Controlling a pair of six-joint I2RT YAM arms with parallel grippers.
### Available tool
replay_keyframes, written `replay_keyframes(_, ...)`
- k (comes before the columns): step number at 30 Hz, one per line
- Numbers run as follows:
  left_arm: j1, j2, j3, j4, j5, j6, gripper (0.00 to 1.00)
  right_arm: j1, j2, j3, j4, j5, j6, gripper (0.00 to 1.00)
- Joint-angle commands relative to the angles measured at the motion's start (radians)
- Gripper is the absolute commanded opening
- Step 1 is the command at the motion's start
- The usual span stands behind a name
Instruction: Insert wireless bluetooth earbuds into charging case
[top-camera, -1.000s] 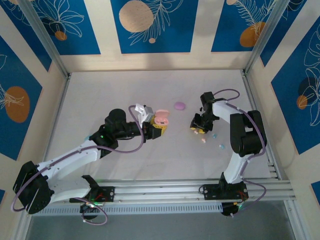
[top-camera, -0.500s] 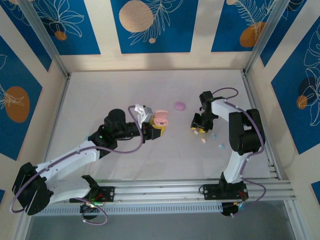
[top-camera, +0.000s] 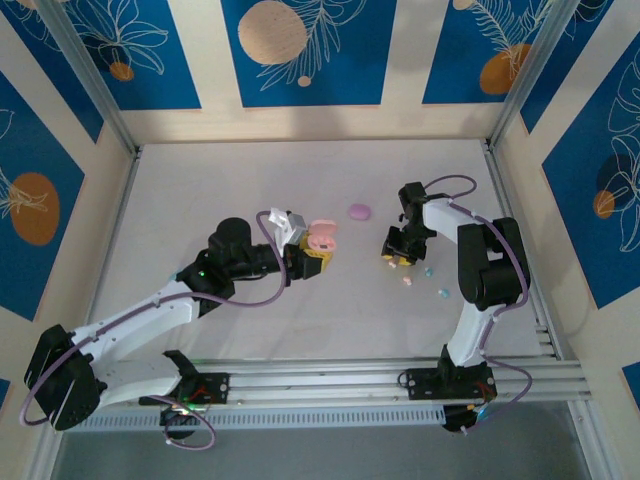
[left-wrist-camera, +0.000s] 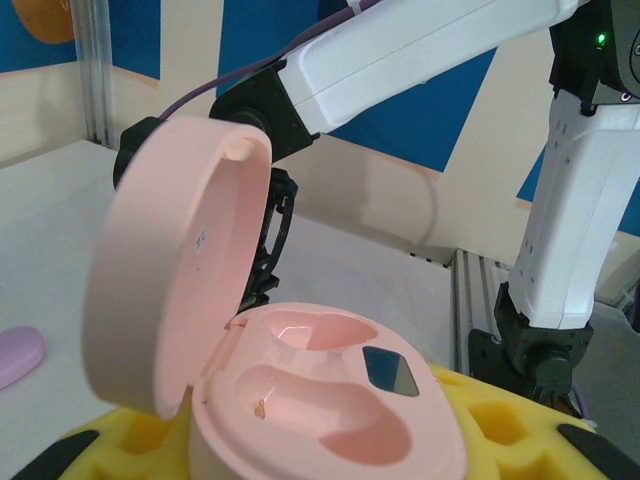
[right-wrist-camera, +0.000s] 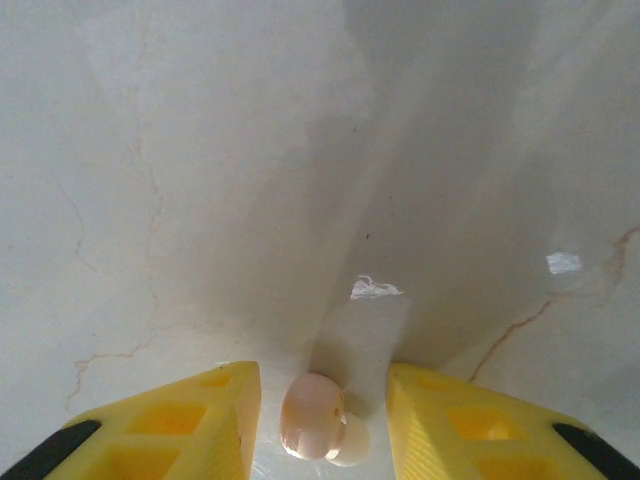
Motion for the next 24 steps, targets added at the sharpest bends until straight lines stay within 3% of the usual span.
replay_keyframes(1, -0.010, 0.013, 0.043, 0.018, 0.022, 0.015, 0.26, 0.000, 0.004, 0.020, -0.030, 0.022, -0.018, 0.38)
replay_keyframes(18, -0.011, 0.002, 0.039, 0.023, 0.017, 0.010, 0.26, 0.031, 0.040, 0.089, -0.097, 0.062, -0.078, 0.35)
replay_keyframes(24, -0.009, -0.010, 0.029, 0.025, 0.009, 0.007, 0.26, 0.034, 0.046, 0.093, -0.101, 0.043, -0.088, 0.27)
